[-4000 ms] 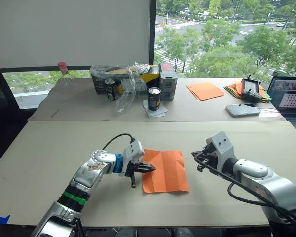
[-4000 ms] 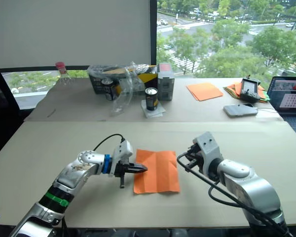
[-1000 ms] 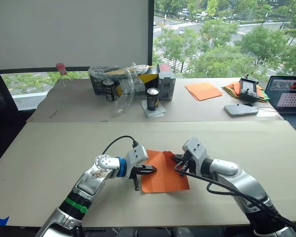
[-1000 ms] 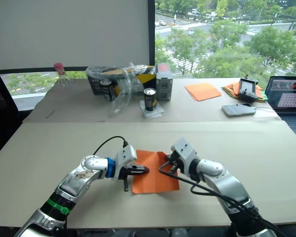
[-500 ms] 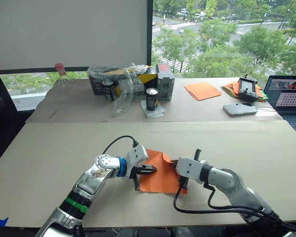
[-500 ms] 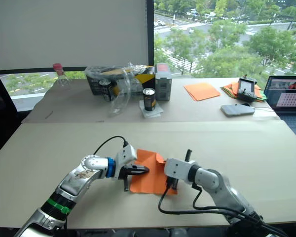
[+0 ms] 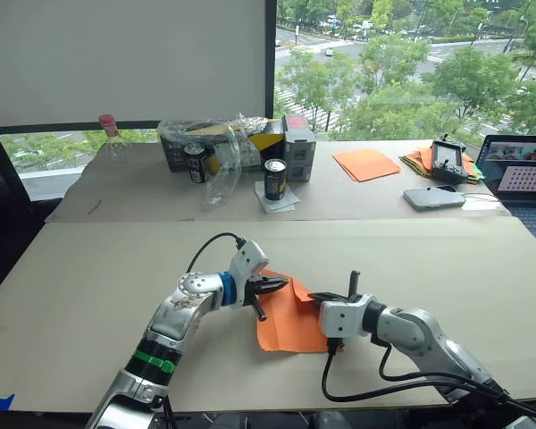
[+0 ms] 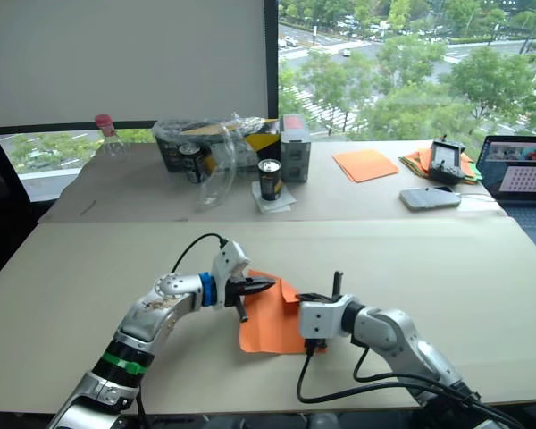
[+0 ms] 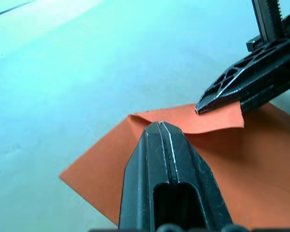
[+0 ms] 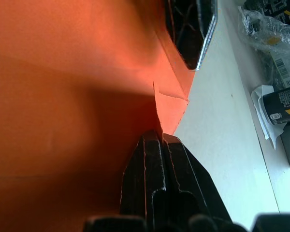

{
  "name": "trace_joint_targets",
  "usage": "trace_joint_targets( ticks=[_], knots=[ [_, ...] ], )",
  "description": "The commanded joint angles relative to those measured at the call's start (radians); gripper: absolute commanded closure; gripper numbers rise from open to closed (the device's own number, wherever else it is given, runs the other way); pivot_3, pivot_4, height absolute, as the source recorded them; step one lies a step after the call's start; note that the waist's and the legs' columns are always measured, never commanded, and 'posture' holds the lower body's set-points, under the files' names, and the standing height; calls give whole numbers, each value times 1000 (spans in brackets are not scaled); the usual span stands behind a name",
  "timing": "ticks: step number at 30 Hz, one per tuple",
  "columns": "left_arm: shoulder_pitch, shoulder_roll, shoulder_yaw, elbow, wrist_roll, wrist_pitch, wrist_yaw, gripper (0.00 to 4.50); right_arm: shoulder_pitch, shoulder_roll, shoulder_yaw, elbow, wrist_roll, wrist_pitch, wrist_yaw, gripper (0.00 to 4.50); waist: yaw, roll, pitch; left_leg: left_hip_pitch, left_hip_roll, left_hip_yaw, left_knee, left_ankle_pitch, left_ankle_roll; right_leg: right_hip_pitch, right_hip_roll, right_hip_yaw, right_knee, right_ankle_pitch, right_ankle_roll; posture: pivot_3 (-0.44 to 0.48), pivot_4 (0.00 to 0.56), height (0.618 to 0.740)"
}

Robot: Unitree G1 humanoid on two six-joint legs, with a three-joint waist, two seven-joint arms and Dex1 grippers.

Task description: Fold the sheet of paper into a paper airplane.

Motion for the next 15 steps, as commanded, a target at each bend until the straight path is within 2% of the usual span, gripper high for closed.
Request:
trace_joint_targets(
  ticks=[1,7,15],
  knots=[
    [-18,-13,-12,11,8,-31,8,4500,-4,13,3,18,-21,-23,6,4438,-1,0,0,0,0,0,0,0,0,0,0,0,0,0,0,0,150,670],
    [-49,-29,-46,78,53,-73,20,4500,-17,22,5,30,-48,-44,1,4438,-1,0,0,0,0,0,1,0,0,0,0,0,1,0,0,0,150,670],
    [-87,-94,-63,133,81,-90,62,4500,-15,19,5,36,-84,-63,3,4438,-1,-1,-1,0,0,0,1,0,0,0,0,0,1,0,0,0,150,670]
  ],
)
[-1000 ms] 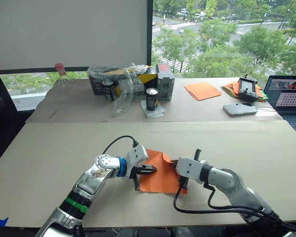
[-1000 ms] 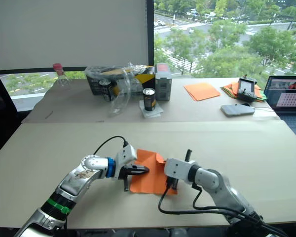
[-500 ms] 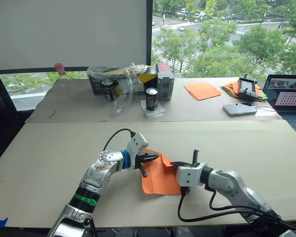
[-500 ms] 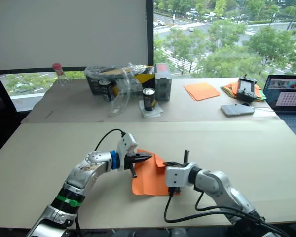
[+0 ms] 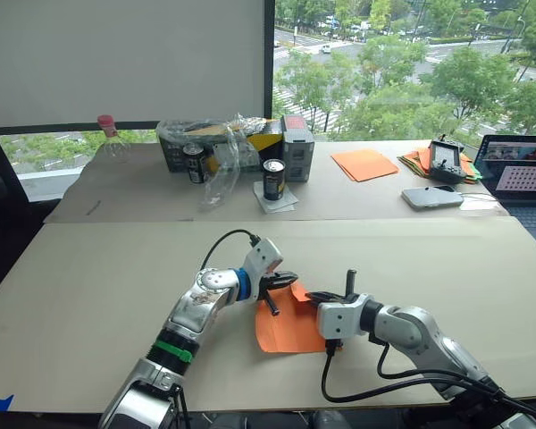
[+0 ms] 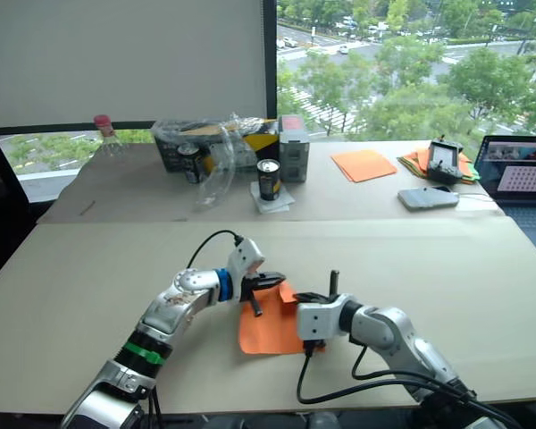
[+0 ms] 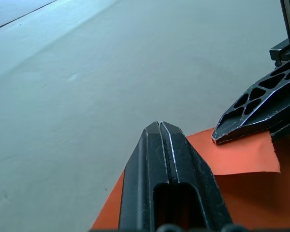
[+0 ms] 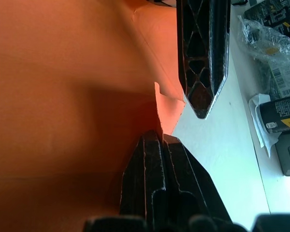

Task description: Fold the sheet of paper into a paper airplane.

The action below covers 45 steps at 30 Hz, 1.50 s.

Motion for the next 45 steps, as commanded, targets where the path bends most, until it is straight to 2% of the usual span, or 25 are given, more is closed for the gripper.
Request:
trace_joint_targets(
  ticks=[1,8,13,17,20,23,24,26,28,31,36,41,45],
  knots=[
    [-16,-3,-37,-4,34,-31,1,4500,0,4,10,13,-36,-15,2,4438,0,0,0,0,0,0,0,0,0,0,0,0,0,0,0,0,150,670],
    [-14,37,-103,29,121,-82,-3,4500,13,25,-29,-4,6,4,-7,4438,0,-1,0,0,0,0,0,0,0,0,0,0,0,0,0,0,150,670],
    [-10,42,-108,43,135,-102,-8,4500,43,3,-64,-67,51,25,46,2915,2,-1,0,0,0,0,0,0,0,0,0,0,0,0,0,0,150,670],
    [-8,43,-105,44,139,-105,-12,4500,84,-40,-130,-144,124,56,98,1502,5,-1,0,0,0,0,0,0,0,0,0,0,0,0,0,0,150,670],
    [-6,44,-101,45,141,-106,-12,4500,87,-39,-230,-191,237,112,105,1502,6,-1,0,-1,0,0,1,0,0,0,0,0,0,0,0,0,150,670],
    [0,43,-100,41,141,-106,-14,4500,59,-15,-278,-210,323,189,122,1502,3,-1,0,-1,0,0,1,0,0,0,0,0,0,0,0,0,150,670],
    [1,42,-100,40,141,-105,-15,4500,48,-3,-283,-210,338,217,122,2053,3,-1,0,-1,0,0,1,0,0,0,0,0,0,0,0,0,150,670],
    [3,41,-100,41,141,-106,-15,4500,40,15,-282,-210,363,257,133,2608,4,-1,0,-1,0,0,1,0,0,0,0,0,1,0,0,0,150,670],
    [4,41,-99,41,141,-105,-14,4500,31,17,-253,-203,345,263,147,3398,5,-1,0,-1,0,0,1,0,1,0,0,0,0,0,0,0,150,670],
    [9,45,-94,39,140,-104,-13,4500,12,80,-207,-189,353,345,139,4405,4,-1,0,-1,0,0,1,0,1,0,0,0,0,0,0,0,150,670],
    [19,54,-96,31,148,-106,-14,4500,14,125,-136,-147,317,440,143,4484,3,0,0,-1,0,0,1,0,1,0,0,0,0,0,0,0,150,670],
    [24,51,-99,26,151,-105,-9,4500,17,176,-113,-101,304,483,106,4484,3,0,-1,-1,0,0,1,0,1,-1,0,0,0,0,0,0,150,670],
    [23,49,-104,29,155,-111,-10,4500,39,174,-113,-93,299,538,109,4484,3,0,-1,-1,0,0,2,0,1,0,0,0,0,0,0,0,150,670]
  ],
)
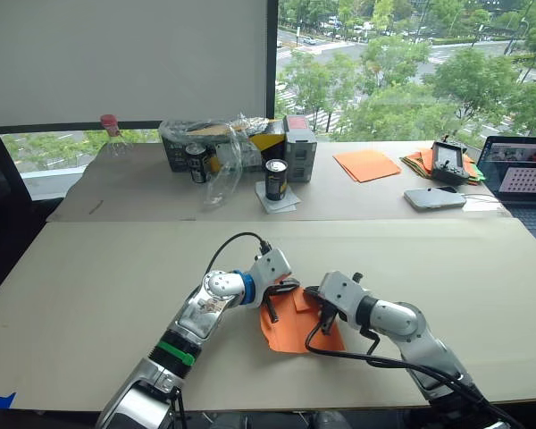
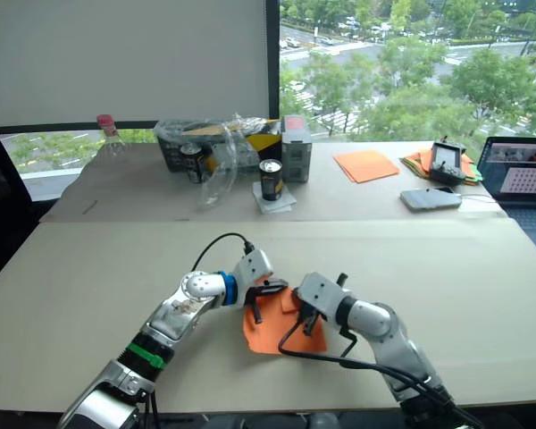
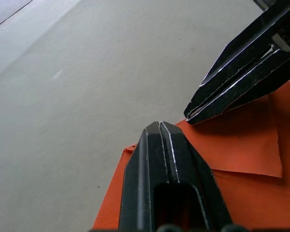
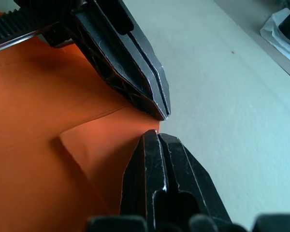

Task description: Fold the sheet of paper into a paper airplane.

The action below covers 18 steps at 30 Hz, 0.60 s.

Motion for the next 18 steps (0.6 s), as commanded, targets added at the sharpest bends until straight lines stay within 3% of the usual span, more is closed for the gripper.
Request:
trace_joint_targets(
  ticks=[1,9,18],
  knots=[
    [16,5,-16,12,17,11,-2,4500,27,-15,-2,-3,-3,56,6,4484,0,0,0,0,0,0,0,0,0,0,0,0,0,0,0,0,150,670],
    [6,-3,-20,30,20,1,-7,4500,109,-49,-31,-63,35,137,30,4484,6,0,-5,1,0,0,0,0,0,2,0,0,0,0,0,0,150,670],
    [2,-3,-17,47,19,-8,-12,4500,278,-88,-162,-183,134,223,17,4484,21,-1,-8,2,0,0,0,0,1,3,0,0,-1,0,1,0,150,670]
  ],
)
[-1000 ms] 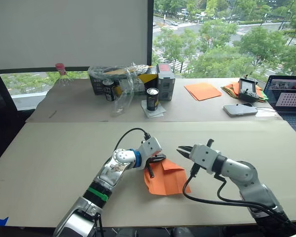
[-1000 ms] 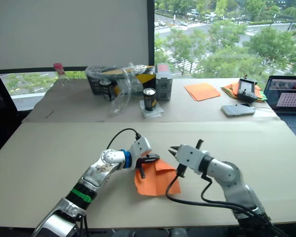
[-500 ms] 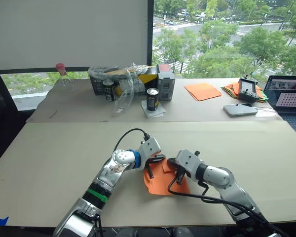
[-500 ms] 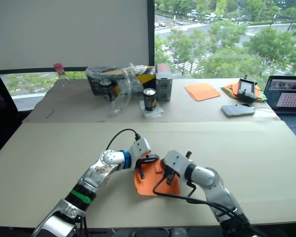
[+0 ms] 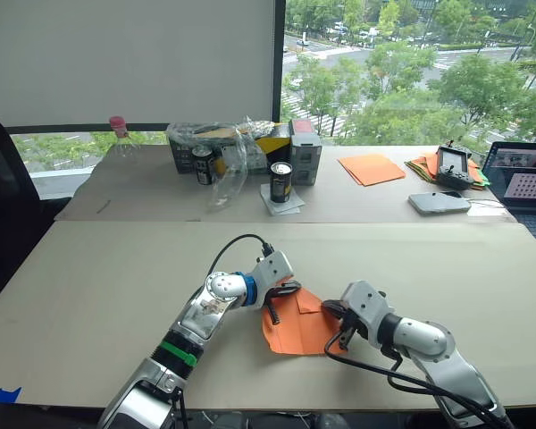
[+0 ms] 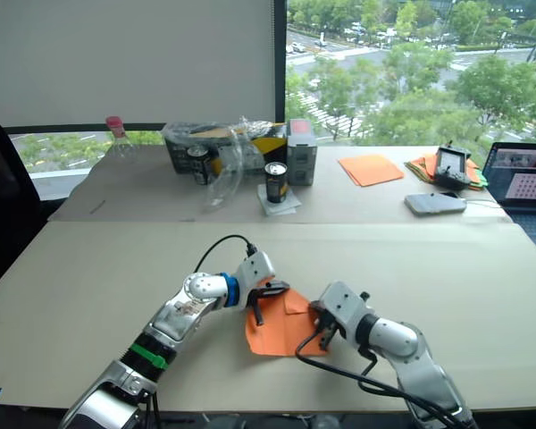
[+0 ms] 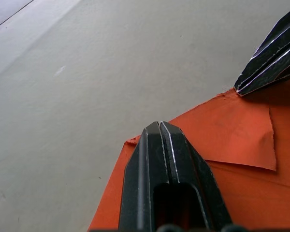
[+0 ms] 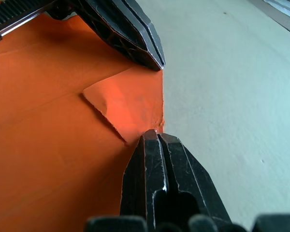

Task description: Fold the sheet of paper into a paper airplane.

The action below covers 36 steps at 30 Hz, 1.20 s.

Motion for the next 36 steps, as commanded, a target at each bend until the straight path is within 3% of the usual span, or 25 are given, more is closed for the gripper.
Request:
trace_joint_targets(
  ticks=[1,6,11,17,27,36],
  knots=[
    [2,4,-8,35,13,-3,-7,4500,67,-36,-36,-5,19,66,5,4484,3,0,0,1,0,0,0,0,0,1,0,0,0,0,0,0,150,670],
    [-12,-13,-14,53,12,-12,-12,4500,72,-61,-91,-52,88,77,27,4484,5,0,0,5,0,0,0,0,1,7,0,-1,-1,-1,2,0,150,670],
    [-13,-26,-20,41,11,-7,-17,4500,-27,-33,-142,-110,208,98,44,4484,3,0,0,8,0,-1,0,-1,2,11,-1,-1,-2,-2,4,0,150,670],
    [-8,-35,-24,29,12,4,-17,4500,-105,-4,-63,-81,202,138,24,4484,5,0,0,7,0,-1,-1,-2,2,11,-1,-1,-4,-2,4,0,150,670],
    [-8,-41,-29,3,18,40,-12,4500,-179,31,79,114,133,139,1,4484,3,0,0,7,-1,-1,-1,-2,3,11,-1,0,-5,-2,4,0,150,670],
    [-12,14,95,-10,-13,180,66,4500,-178,34,76,171,137,198,-26,4484,1,0,0,13,-1,-1,-2,-2,3,15,-1,-1,-5,-5,9,0,150,670]
  ],
)
